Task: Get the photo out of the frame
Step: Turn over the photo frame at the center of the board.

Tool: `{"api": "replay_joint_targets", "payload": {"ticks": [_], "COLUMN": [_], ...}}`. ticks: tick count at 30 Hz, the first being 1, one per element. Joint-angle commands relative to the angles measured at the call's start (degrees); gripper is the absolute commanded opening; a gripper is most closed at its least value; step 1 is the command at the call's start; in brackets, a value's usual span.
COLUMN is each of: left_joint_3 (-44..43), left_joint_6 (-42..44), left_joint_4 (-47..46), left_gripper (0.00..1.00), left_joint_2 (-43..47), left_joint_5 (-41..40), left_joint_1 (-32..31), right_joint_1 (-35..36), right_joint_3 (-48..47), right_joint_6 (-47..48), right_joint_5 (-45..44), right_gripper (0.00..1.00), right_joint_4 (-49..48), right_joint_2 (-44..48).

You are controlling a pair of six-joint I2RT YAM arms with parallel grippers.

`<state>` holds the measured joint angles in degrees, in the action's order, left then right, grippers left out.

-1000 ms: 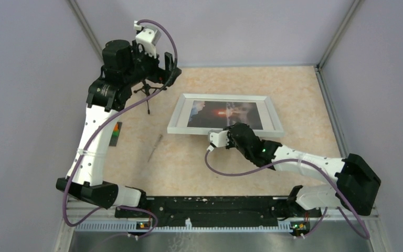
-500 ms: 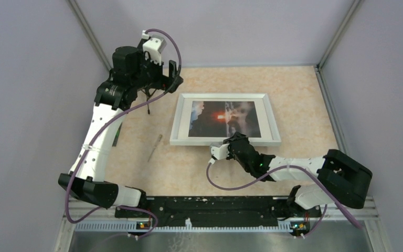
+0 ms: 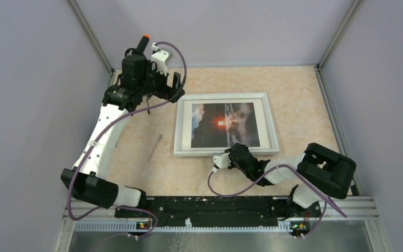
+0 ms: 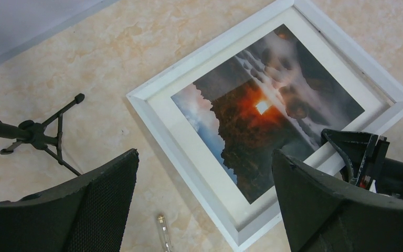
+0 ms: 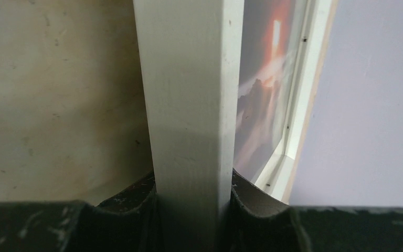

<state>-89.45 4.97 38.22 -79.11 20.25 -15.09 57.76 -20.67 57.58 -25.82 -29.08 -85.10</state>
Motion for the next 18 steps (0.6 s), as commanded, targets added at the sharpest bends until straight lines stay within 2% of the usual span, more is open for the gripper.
{"api": "replay_joint_targets", "payload": {"ticks": [1,4,11,18], "left_joint_3": [1.3,1.8,3.1,4.4], "left_joint_6": [1.6,2.2,3.1,2.3], "left_joint_4": [-1.1,-1.0,-0.9,-1.4], "left_gripper": [0.99,0.99,0.99,0.99], "left_joint_2": [2.3,2.7,3.9,4.1], "left_joint_5": [1.3,0.9,0.6,0.7], "left_joint_1": [0.2,0.2,0.2,0.2], "right_joint_1": [0.8,0.9,0.9,1.6], "right_joint_3": [-3.3,-6.0,-14.2,-22.8], "right_joint_6": [-5.8,-9.2,-24.2,-36.5], "right_joint_5": [2.6,0.8,-2.4,-8.0], "right_gripper": [0.0,0.0,0.0,0.0], "right_joint_4": [0.7,3.5,18.3,31.6], "right_joint_2": [-2.9,-5.5,-10.2,-20.4]}}
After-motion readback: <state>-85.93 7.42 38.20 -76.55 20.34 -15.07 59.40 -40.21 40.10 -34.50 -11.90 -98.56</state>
